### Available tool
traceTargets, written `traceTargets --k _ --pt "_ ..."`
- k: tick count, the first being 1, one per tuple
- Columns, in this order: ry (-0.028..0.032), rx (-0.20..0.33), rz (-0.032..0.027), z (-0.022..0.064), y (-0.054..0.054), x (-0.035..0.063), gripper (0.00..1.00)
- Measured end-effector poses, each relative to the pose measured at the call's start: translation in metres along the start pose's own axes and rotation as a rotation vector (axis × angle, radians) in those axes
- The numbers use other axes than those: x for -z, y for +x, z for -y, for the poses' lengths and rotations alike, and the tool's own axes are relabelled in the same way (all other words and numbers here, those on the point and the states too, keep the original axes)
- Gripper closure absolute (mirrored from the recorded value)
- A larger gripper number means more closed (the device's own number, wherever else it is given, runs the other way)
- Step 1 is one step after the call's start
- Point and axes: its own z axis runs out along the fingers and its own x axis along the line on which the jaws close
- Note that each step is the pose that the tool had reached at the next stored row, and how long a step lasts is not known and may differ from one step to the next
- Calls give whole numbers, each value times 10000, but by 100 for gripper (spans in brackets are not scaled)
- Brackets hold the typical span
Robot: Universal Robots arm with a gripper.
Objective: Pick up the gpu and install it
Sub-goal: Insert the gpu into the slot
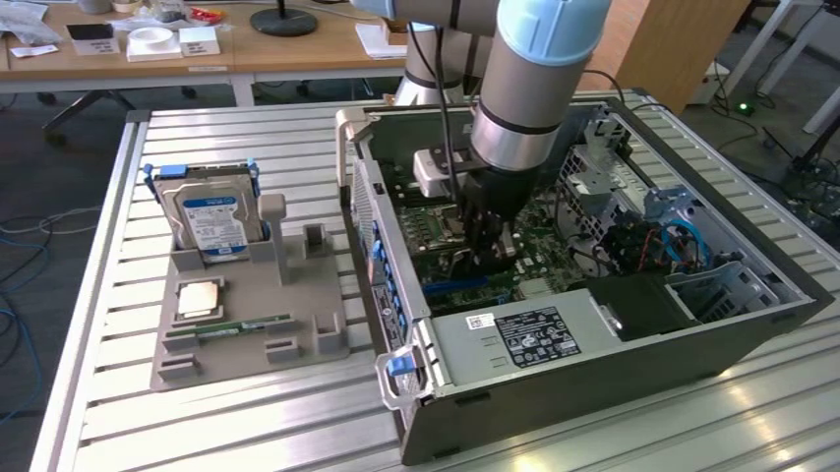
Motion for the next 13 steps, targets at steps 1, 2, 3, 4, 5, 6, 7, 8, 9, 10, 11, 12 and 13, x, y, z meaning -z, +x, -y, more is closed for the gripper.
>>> traceTargets --k 1,2,3,4,5,6,7,8,9,10,11,12,13 --pt "0 -2 -1 -1 -1 -4 74" --pt "0 -1 -1 -1 -1 -8 74" --pt "1 -2 0 -3 -2 -12 74" --pt "1 -4 1 -6 -4 -16 74" --pt "0 -3 0 -9 -6 -19 74" --pt "-1 -2 1 -11 -7 -23 74" --pt "0 -2 2 -14 -8 -25 74" --pt "0 -1 1 -16 -8 -25 74" --pt "0 0 0 -15 -8 -25 74" --pt "0 0 0 -15 -8 -25 74" --pt "1 0 0 -16 -9 -26 74" --pt "0 -1 0 -16 -9 -26 74" --pt "1 -2 1 -16 -9 -26 74"
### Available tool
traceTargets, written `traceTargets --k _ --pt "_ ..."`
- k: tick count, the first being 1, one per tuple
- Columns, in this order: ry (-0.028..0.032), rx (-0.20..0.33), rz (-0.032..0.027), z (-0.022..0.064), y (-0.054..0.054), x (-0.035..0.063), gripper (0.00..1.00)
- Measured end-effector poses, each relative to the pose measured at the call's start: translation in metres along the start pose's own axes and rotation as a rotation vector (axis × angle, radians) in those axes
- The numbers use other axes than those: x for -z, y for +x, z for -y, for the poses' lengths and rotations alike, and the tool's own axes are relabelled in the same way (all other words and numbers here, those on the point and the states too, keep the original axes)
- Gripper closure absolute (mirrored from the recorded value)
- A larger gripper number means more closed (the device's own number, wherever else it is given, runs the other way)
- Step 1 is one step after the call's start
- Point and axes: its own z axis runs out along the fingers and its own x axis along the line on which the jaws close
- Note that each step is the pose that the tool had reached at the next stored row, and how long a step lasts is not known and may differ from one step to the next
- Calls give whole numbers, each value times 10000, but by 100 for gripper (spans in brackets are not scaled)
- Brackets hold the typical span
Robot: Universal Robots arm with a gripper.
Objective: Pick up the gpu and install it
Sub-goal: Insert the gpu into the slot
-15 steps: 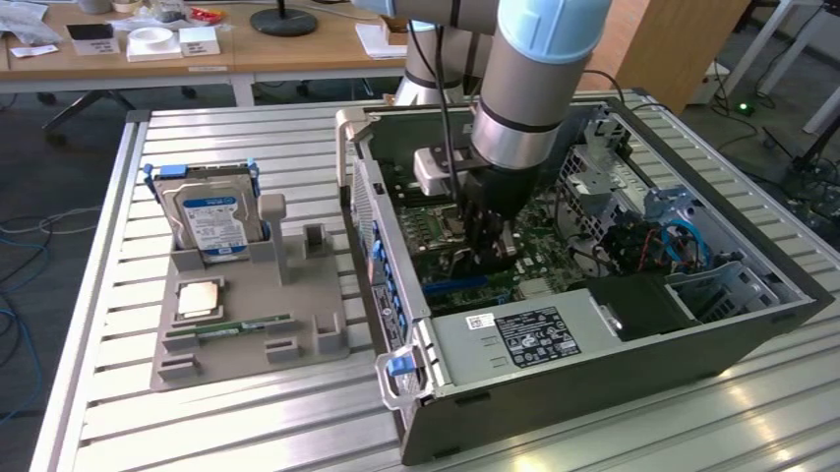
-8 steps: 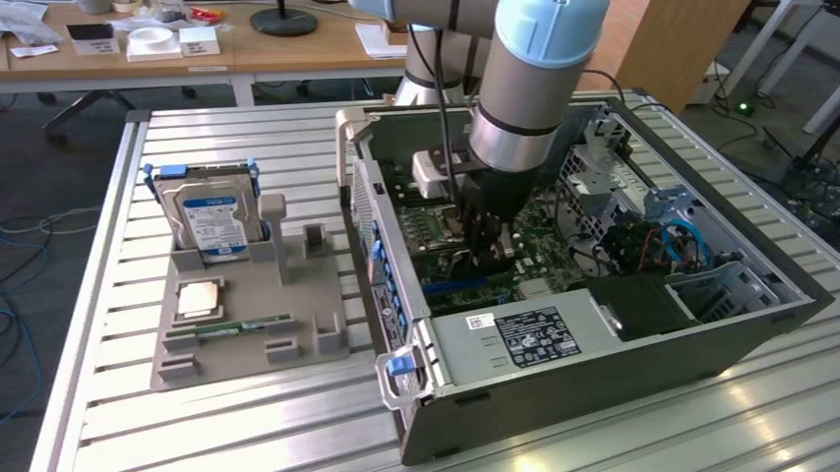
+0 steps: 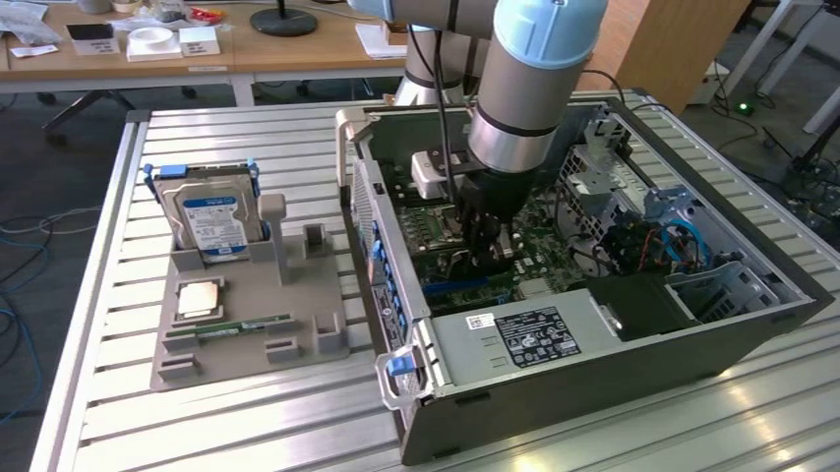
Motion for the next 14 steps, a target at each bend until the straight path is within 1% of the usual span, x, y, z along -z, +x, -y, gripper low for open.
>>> traceTargets --k 4,9,10,12,14 --pt "0 0 1 0 0 1 74" --pt "1 0 -2 3 -2 41 74" --pt "1 0 -8 3 -2 41 74" --pt "7 5 -38 4 -2 39 74" --pt "20 6 -49 3 -1 39 74"
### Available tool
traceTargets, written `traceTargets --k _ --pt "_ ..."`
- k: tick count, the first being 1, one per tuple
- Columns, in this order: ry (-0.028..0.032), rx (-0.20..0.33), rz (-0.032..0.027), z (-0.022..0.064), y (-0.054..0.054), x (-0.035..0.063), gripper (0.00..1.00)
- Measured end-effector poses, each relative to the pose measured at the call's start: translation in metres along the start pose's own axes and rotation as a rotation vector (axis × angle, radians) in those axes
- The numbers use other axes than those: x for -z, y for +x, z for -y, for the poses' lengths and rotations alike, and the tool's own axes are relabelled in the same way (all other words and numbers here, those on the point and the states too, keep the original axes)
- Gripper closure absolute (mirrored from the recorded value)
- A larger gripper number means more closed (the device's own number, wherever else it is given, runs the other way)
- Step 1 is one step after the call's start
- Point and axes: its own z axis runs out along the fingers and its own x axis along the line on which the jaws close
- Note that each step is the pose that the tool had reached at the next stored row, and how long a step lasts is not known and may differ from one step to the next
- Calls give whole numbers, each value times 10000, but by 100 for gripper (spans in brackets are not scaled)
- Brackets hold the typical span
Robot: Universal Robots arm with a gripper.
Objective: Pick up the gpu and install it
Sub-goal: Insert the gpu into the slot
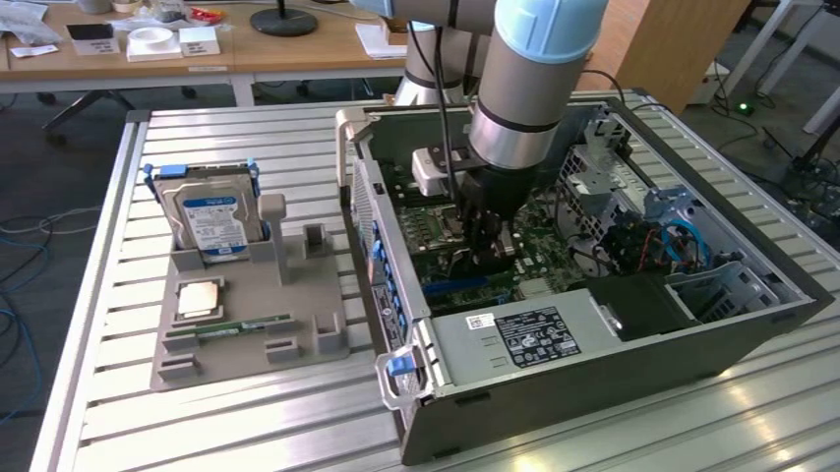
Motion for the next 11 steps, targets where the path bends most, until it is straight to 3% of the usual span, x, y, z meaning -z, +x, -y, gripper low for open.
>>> traceTargets --k 11 --pt "13 0 1 15 -2 -1 74"
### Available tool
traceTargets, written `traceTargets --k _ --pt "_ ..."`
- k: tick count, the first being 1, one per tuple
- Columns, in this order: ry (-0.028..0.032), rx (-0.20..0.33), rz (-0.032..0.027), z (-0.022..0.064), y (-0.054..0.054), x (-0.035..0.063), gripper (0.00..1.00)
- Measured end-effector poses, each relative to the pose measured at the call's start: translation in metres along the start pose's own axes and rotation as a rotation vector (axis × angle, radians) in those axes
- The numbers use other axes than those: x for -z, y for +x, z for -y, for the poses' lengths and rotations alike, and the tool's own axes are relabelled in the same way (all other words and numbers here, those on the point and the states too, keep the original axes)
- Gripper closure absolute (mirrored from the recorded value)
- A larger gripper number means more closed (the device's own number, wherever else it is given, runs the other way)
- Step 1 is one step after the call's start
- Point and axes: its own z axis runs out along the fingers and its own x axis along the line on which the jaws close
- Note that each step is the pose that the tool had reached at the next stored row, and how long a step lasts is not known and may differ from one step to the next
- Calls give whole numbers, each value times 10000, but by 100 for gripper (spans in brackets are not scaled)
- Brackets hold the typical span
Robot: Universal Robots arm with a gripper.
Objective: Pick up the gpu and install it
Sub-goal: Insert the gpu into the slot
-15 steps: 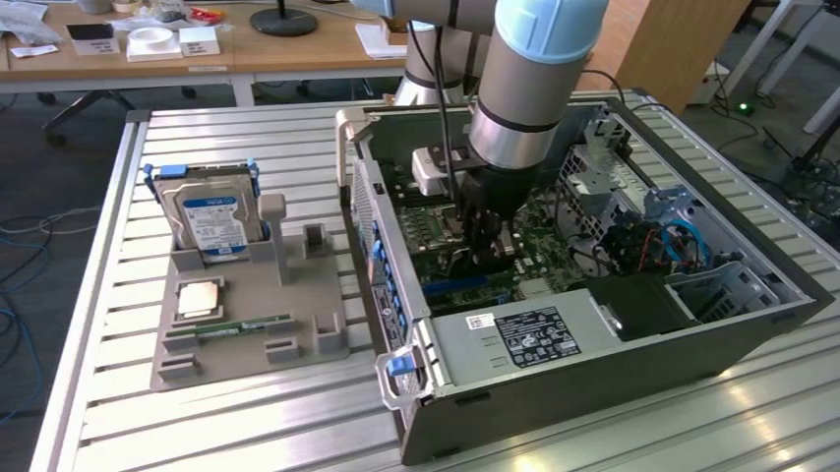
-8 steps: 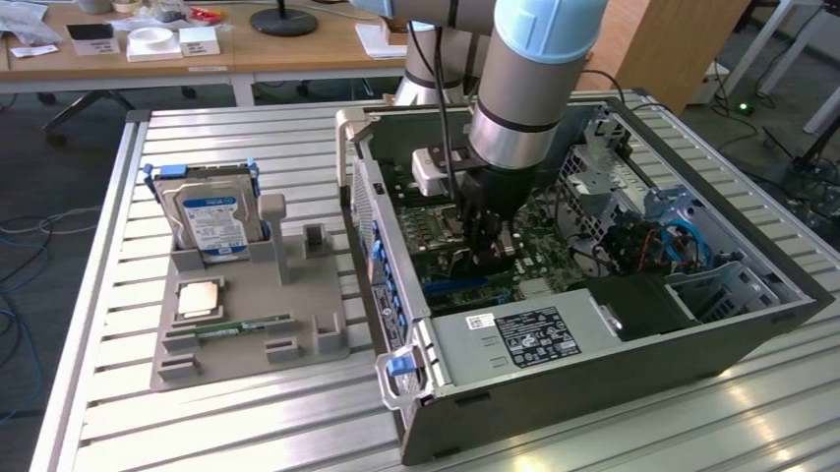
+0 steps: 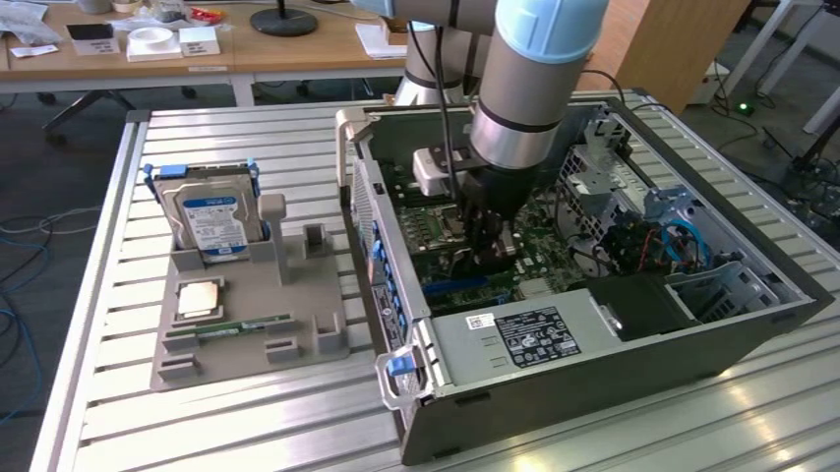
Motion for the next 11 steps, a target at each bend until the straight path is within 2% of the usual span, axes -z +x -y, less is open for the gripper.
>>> traceTargets --k 5,8,11 --pt "1 -1 -2 4 0 0 74" --pt "64 26 -6 5 -1 -1 74" --pt "77 35 -9 4 0 0 74"
